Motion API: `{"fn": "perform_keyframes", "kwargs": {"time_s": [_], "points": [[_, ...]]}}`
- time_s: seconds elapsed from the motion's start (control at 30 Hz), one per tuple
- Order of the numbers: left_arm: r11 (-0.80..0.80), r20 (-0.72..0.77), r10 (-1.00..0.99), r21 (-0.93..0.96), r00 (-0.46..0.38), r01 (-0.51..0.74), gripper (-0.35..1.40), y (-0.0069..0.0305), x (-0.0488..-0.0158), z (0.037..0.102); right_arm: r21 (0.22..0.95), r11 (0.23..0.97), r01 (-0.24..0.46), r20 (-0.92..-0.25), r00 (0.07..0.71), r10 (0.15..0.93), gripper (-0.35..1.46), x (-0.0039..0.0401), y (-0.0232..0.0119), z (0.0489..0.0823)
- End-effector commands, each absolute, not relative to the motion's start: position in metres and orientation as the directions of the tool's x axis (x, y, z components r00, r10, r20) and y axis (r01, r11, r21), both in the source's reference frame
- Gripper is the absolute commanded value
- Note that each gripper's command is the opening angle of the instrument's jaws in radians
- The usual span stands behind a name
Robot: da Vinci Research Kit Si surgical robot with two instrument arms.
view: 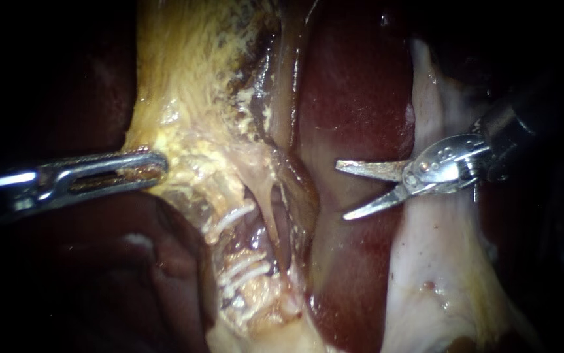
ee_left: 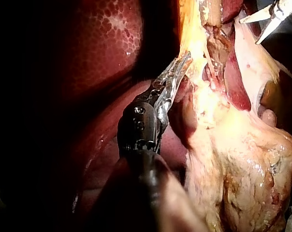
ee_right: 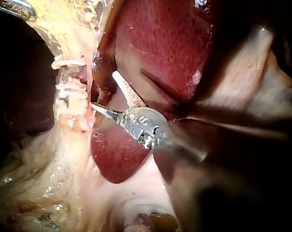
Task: Go back from the cut left tube
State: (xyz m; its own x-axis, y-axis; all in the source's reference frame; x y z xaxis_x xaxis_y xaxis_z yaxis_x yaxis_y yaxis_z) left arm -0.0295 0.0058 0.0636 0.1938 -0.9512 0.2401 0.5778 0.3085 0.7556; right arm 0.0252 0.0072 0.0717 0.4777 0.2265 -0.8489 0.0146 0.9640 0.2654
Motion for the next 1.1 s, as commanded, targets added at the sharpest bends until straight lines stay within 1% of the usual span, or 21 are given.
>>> {"fn": "perform_keyframes", "kwargs": {"time_s": [0.03,0.2,0.37,0.57,0.73,1.1], "points": [[0.311,0.246,-0.950,0.754,0.191,0.579,-0.35,0.0056,-0.0299,0.0642,0.266,0.964,0.018,-0.850,0.477,0.226,1.43,0.0253,0.0070,0.0718],[0.315,0.246,-0.949,0.760,0.197,0.568,-0.35,0.0053,-0.0320,0.0665,0.266,0.964,0.019,-0.850,0.477,0.225,1.43,0.0254,0.0067,0.0716],[0.313,0.251,-0.950,0.768,0.187,0.559,-0.35,0.0060,-0.0344,0.0681,0.261,0.965,0.022,-0.851,0.477,0.219,1.43,0.0254,0.0066,0.0714],[0.310,0.253,-0.951,0.771,0.179,0.557,-0.35,0.0065,-0.0359,0.0687,0.262,0.965,0.022,-0.851,0.476,0.220,1.43,0.0254,0.0066,0.0712],[0.308,0.254,-0.951,0.775,0.175,0.552,-0.35,0.0066,-0.0365,0.0687,0.262,0.965,0.022,-0.851,0.476,0.220,1.43,0.0255,0.0066,0.0710],[0.309,0.254,-0.951,0.775,0.176,0.551,-0.35,0.0066,-0.0363,0.0687,0.258,0.966,0.025,-0.853,0.476,0.215,1.43,0.0254,0.0066,0.0708]]}}
